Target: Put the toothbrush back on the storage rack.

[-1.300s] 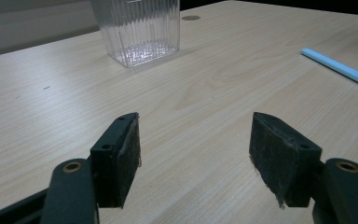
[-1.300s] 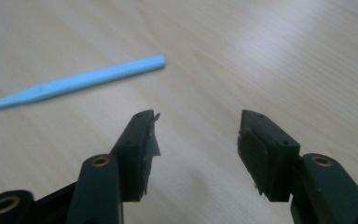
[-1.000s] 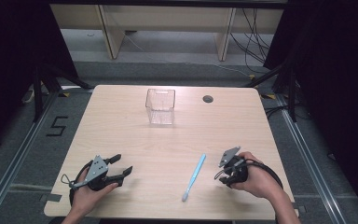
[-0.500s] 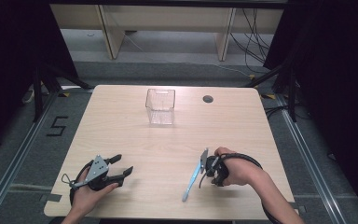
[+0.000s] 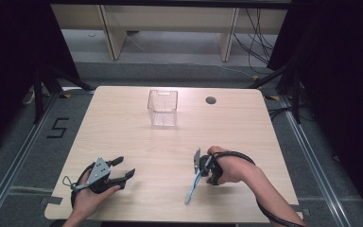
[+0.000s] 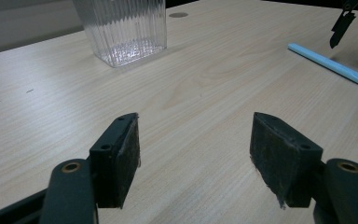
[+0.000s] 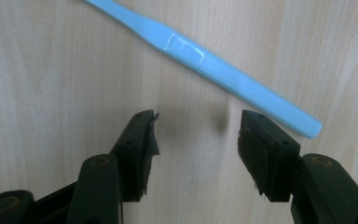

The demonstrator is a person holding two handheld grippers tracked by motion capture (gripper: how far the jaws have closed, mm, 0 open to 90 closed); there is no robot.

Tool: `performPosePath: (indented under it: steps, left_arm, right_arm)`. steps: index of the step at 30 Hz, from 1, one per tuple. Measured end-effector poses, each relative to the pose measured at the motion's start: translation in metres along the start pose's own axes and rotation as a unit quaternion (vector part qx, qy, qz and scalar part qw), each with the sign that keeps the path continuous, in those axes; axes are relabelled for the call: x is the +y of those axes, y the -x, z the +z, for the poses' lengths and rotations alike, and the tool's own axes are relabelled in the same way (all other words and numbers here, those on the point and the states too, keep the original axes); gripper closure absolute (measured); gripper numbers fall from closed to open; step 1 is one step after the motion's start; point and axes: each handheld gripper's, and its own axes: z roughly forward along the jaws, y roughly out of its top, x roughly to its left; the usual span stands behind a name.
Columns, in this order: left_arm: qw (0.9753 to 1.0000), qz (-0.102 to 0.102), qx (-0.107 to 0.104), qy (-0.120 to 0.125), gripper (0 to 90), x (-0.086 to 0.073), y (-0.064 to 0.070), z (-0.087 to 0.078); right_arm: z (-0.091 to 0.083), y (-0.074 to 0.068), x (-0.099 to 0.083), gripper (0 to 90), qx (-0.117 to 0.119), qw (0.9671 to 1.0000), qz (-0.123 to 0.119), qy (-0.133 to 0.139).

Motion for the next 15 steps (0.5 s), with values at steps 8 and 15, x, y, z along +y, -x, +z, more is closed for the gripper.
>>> performPosePath:
  steps: [8, 15]
  left_arm:
    - [1.0000, 0.001, 0.003, -0.007, 32.6, 0.000, 0.000, -0.001]
    - [1.0000, 0.002, 0.004, -0.006, 32.7, 0.000, 0.000, -0.001]
  right_arm:
    - [0.002, 0.002, 0.013, 47.3, -0.005, 0.9999, -0.014, 0.009]
    - [0.002, 0.003, 0.017, 47.3, -0.006, 0.9998, -0.019, 0.007]
